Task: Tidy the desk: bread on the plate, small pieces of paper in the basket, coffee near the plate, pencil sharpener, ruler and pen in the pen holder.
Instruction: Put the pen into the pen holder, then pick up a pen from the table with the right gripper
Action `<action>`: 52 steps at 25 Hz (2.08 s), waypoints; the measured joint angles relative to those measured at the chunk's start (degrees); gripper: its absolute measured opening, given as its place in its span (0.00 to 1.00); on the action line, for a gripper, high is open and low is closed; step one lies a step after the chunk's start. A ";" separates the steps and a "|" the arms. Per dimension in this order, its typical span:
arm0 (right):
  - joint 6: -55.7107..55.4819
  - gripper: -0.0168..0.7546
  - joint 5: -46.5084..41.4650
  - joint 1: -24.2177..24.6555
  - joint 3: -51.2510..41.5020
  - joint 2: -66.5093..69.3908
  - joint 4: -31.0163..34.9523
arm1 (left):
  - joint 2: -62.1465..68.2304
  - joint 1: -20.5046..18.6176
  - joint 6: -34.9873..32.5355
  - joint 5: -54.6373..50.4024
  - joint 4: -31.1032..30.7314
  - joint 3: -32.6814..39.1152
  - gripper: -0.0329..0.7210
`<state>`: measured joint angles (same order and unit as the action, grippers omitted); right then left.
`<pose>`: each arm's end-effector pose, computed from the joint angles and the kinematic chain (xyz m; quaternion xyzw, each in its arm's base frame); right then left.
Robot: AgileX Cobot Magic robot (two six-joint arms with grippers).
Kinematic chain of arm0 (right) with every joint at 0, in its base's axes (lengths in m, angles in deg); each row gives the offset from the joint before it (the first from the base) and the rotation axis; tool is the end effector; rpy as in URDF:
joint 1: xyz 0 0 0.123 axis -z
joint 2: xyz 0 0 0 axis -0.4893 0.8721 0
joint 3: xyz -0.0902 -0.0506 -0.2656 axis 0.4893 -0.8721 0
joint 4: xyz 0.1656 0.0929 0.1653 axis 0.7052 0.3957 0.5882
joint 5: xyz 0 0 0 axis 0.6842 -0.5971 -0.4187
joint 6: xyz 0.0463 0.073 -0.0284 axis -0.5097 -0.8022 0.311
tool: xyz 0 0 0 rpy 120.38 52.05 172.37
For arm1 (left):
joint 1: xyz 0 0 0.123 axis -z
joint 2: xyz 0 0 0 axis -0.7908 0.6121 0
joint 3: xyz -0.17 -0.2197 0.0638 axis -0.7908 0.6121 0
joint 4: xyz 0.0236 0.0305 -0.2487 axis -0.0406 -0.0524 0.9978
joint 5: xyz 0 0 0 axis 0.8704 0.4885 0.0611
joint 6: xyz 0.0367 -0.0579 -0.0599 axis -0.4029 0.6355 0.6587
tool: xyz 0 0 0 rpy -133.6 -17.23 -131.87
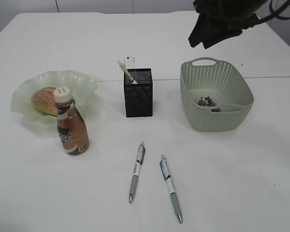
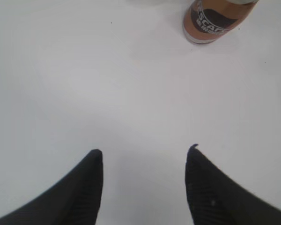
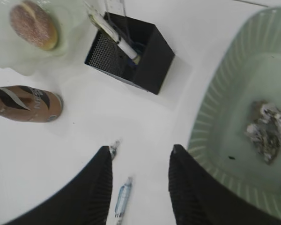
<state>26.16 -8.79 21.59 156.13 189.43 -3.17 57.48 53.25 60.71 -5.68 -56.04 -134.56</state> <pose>0.4215 0.0974 0.3285 -0.1772 0.9340 0.2196 0.2193 0.1938 -0.0178 0.2924 -0.0148 0.9723 -0.0887 0.2159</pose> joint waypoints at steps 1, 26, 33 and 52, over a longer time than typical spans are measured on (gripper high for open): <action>-1.10 0.41 -0.64 0.00 -0.12 -0.82 -1.54 | 0.00 0.00 0.00 0.00 0.00 0.00 0.59; -23.67 0.41 13.10 -20.61 -38.87 -11.30 -14.04 | 0.00 0.00 0.00 0.00 0.00 0.00 0.59; -26.94 0.41 11.79 -21.21 -33.89 -4.37 -14.51 | 0.00 0.00 0.00 1.65 0.00 0.00 0.59; -36.40 0.40 8.63 -23.70 -23.29 10.30 -18.94 | 0.00 0.00 0.00 3.33 0.00 0.00 0.59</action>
<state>-10.24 -0.16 -2.11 132.84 199.72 -22.11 57.48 53.25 60.71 -2.35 -56.04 -134.56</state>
